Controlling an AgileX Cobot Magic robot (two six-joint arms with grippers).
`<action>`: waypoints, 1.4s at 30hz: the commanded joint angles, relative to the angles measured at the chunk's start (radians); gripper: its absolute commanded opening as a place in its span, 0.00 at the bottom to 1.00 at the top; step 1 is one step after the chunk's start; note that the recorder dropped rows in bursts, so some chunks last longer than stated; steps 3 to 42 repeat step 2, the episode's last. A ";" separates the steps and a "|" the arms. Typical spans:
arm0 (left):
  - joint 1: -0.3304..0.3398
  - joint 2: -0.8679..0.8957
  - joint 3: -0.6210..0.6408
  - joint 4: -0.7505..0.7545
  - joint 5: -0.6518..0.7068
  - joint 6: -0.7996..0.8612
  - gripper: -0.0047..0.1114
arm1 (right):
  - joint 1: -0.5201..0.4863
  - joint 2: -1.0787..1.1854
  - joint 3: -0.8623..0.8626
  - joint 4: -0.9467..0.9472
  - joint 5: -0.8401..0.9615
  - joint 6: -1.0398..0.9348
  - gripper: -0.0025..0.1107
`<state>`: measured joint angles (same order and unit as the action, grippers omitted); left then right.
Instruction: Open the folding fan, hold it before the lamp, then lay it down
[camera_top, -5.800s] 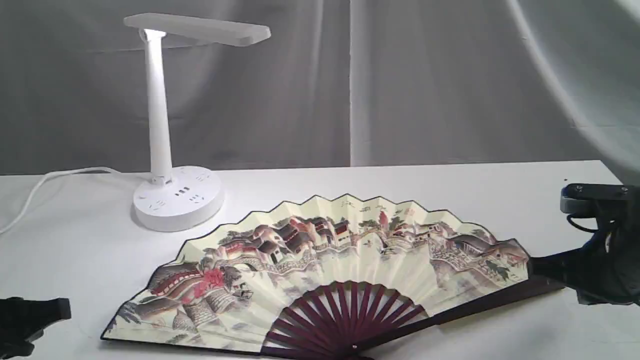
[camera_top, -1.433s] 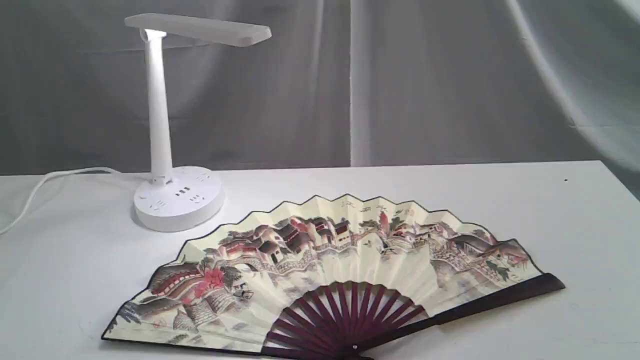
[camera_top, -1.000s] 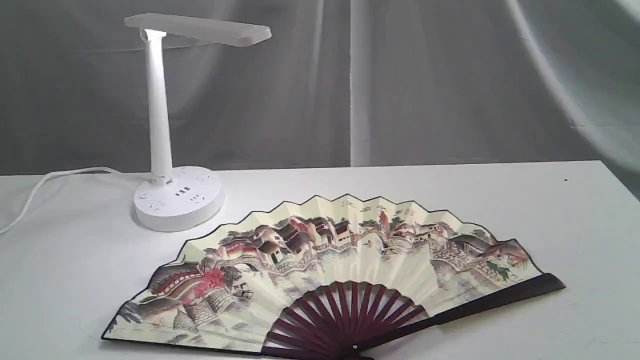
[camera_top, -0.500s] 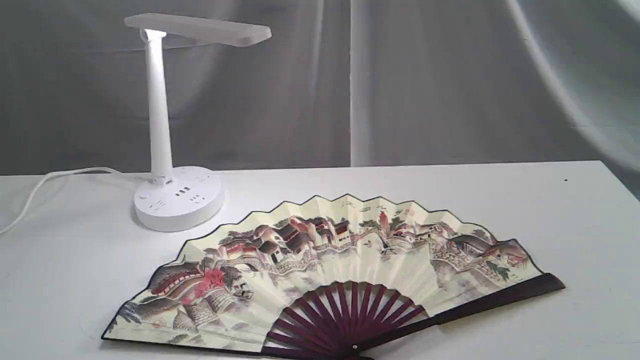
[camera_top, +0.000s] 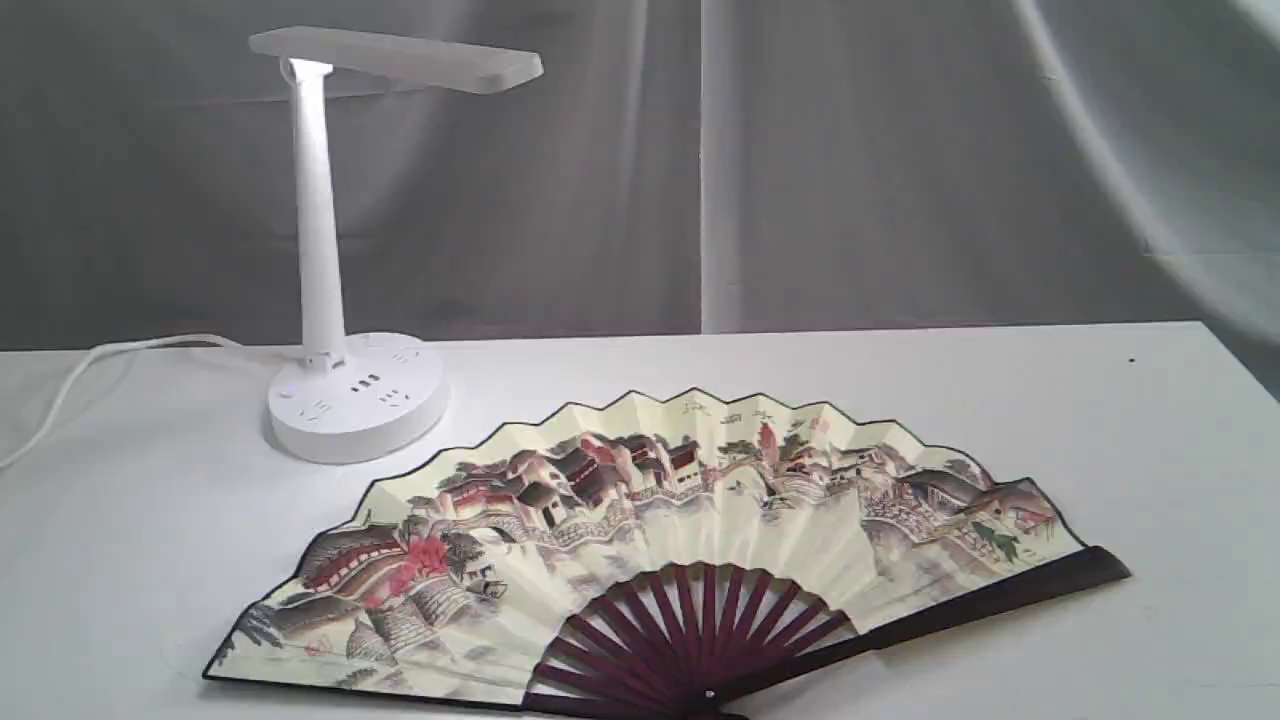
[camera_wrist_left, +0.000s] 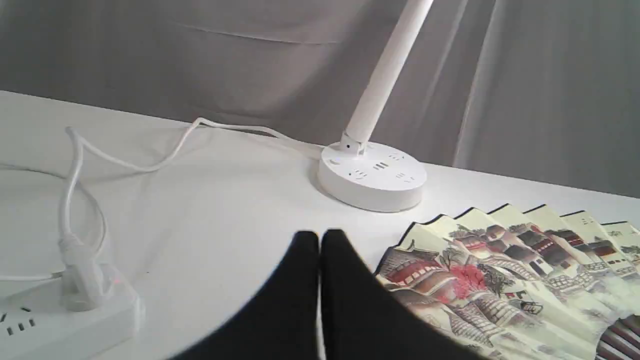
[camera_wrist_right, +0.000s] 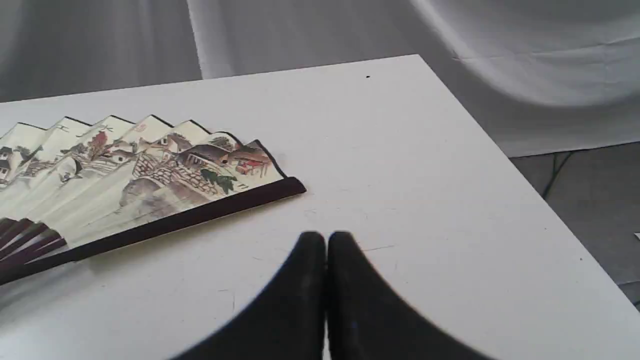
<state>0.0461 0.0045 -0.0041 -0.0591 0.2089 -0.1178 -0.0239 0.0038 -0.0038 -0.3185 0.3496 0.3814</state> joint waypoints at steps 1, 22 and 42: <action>0.001 -0.004 0.004 -0.006 -0.002 -0.003 0.04 | 0.002 -0.004 0.004 -0.011 0.002 -0.007 0.02; 0.001 -0.004 0.004 -0.006 -0.002 -0.003 0.04 | 0.002 -0.004 0.004 -0.011 0.002 -0.005 0.02; 0.001 -0.004 0.004 -0.006 -0.002 -0.003 0.04 | 0.002 -0.004 0.004 -0.011 0.002 -0.005 0.02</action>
